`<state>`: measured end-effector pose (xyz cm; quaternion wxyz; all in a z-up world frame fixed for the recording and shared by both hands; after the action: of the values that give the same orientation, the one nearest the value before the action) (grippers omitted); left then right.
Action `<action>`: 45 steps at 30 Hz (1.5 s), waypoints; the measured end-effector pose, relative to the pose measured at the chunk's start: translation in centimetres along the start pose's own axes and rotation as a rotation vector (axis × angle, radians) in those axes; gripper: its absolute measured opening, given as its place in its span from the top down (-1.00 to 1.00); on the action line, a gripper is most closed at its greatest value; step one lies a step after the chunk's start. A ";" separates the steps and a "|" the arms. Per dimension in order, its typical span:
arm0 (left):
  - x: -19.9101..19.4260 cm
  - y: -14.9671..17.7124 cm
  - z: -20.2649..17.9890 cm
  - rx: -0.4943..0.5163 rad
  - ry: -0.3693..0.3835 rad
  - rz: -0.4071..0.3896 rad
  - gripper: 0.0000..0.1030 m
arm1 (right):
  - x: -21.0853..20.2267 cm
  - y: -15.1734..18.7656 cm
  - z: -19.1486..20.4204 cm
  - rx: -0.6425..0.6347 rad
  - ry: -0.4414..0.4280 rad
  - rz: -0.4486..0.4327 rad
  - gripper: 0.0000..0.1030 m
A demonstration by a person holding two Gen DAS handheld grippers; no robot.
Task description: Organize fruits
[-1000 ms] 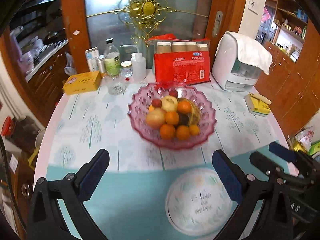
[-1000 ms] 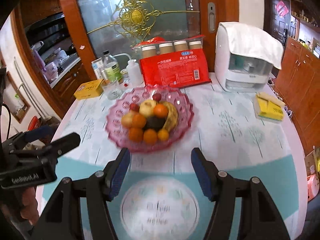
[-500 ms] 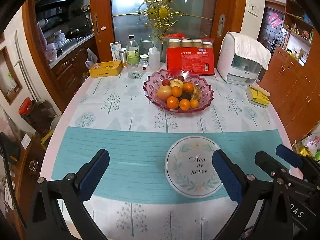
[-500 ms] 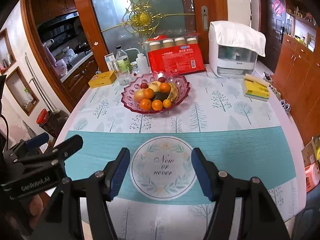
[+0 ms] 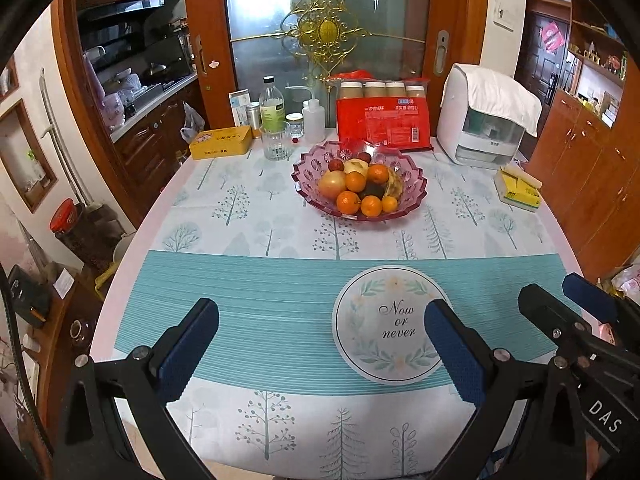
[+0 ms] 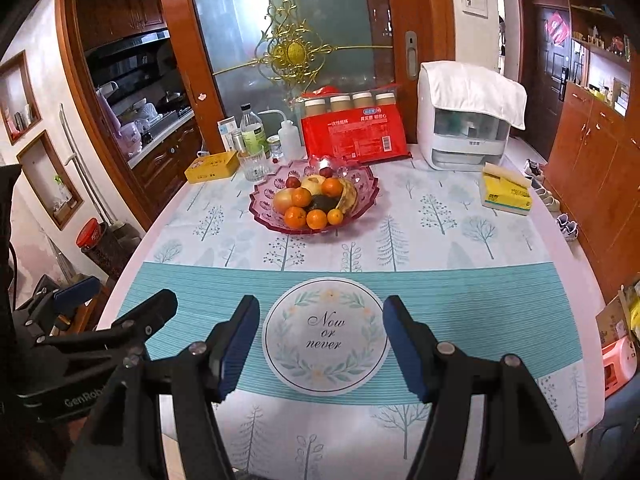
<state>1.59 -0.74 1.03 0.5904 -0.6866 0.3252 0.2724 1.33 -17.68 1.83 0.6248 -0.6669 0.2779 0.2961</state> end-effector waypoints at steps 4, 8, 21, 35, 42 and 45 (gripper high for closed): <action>-0.1 0.0 -0.4 0.001 -0.011 -0.012 -0.98 | -0.3 0.1 -0.3 0.005 -0.003 -0.007 -0.26; -0.3 0.0 -0.6 -0.001 -0.009 -0.016 -0.98 | -0.4 0.2 -0.5 0.007 -0.005 -0.011 -0.26; -0.1 0.0 -0.7 -0.008 -0.011 -0.004 -0.98 | -0.3 0.0 -0.7 0.005 -0.019 -0.008 -0.26; 0.5 0.5 -0.9 -0.015 -0.011 0.021 -0.98 | 0.4 0.6 -0.6 0.011 -0.020 0.012 -0.26; 0.8 0.4 -1.3 -0.011 -0.011 0.028 -0.98 | 0.5 0.6 -1.0 0.016 -0.021 0.016 -0.26; 0.9 0.4 -1.6 -0.009 -0.009 0.032 -0.98 | 0.5 0.5 -1.0 0.017 -0.021 0.016 -0.26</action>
<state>1.83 -2.43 0.32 0.5844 -0.6828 0.3321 0.2864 1.32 -18.76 1.12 0.6309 -0.6562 0.2793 0.3056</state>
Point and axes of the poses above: each gripper's, at about its wrist camera, not at the fingertips, and x roughly the way its jaws point, z to its left, y to its underside, the point moved 1 cm from there along x, roughly the way its jaws point, and after that the axes turned 12 degrees about y, right-handed, at the moved point
